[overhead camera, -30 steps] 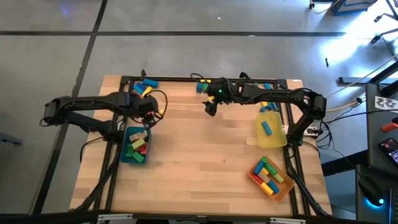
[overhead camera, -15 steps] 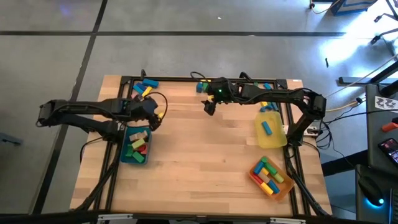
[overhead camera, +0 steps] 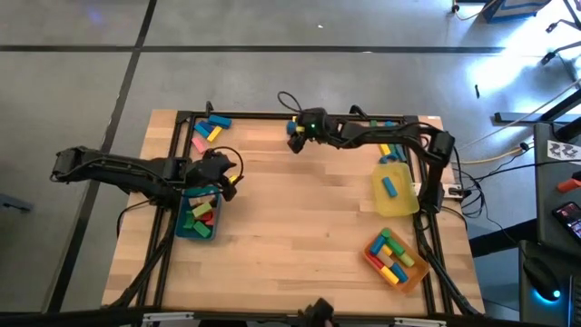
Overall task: Sort blocks by size
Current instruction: Put the blue arch block into the blue bin
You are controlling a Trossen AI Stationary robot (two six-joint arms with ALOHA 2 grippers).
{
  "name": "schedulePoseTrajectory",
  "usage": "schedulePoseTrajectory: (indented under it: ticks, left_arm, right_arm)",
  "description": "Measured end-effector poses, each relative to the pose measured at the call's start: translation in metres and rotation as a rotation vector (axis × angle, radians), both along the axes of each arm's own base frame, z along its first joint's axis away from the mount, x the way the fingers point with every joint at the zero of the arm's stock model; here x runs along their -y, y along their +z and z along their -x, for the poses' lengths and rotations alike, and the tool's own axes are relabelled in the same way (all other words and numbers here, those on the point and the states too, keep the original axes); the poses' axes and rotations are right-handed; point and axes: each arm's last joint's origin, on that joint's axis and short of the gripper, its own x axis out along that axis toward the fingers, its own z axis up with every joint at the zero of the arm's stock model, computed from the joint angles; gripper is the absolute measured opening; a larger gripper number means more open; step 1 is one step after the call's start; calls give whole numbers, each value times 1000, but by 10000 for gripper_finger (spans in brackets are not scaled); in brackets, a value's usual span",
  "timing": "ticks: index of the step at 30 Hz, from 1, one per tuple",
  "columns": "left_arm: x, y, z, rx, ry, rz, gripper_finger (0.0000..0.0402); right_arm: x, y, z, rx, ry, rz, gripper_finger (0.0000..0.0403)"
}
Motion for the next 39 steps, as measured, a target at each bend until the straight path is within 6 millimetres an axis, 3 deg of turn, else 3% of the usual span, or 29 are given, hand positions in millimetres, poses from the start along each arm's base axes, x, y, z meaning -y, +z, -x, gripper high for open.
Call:
schedulePoseTrajectory:
  ticks: [15, 23, 39]
  left_arm:
    - [0, 2, -2, 17, -16, -22, 239]
    - [0, 2, -2, 10, -24, -32, 239]
    - [0, 2, -2, 6, -27, -36, 239]
  right_arm:
    - [64, -29, -8, 18, 93, -83, 298]
    - [68, -35, -19, -84, 132, -111, 298]
    - [68, -44, -16, -123, 199, -174, 285]
